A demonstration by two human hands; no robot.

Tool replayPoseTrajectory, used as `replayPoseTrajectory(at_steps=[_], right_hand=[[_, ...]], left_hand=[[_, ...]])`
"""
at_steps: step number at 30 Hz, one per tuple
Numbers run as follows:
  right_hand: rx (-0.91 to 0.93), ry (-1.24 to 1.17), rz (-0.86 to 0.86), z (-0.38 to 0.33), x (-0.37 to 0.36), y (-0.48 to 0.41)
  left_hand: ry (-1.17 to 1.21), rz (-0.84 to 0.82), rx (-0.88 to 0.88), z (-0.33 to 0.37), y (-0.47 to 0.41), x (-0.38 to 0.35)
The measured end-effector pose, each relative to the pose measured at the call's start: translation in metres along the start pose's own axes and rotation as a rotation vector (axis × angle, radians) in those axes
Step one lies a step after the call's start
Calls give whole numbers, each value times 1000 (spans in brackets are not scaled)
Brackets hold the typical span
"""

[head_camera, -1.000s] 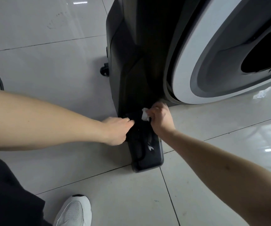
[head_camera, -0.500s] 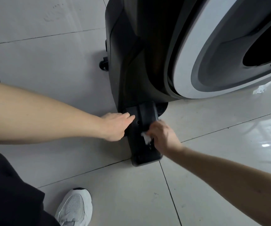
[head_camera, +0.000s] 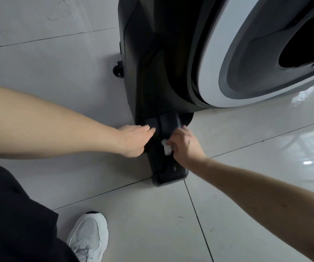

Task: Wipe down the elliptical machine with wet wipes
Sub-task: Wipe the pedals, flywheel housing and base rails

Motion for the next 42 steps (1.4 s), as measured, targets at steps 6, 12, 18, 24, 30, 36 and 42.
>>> replayPoseTrajectory(at_steps=[6,12,18,24,30,36,42], right_hand=[[-13,-55,-58,-4,-9,46],[5,-98,-160,-4,-9,49],[-157,-31,24,8,-6,-3],[-70,-117,-112,-8,-6,90],[-506,-366,-170,-19,21,71],[-823,-735,-139,-20,25,66],[-915,-563,-154,-1,28,63]], left_hand=[[-2,-9,6,3,-1,-2],[3,-4,-9,3,0,-1],[28,-33,-13,3,0,-1],[19,-13,5,4,3,7],[278,82,-138,20,1,20],[920,-89,-161,54,9,15],[859,-37,-1,47,5,13]])
Point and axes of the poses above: each hand's wrist, its own y-axis away from the middle knuckle, its own x-axis out of the back of the hand, z = x × y, the point moved 4 cm from there along -y, towards the middle knuckle, and after that the axes turned 2 degrees about -z, right-handed, at the moved point
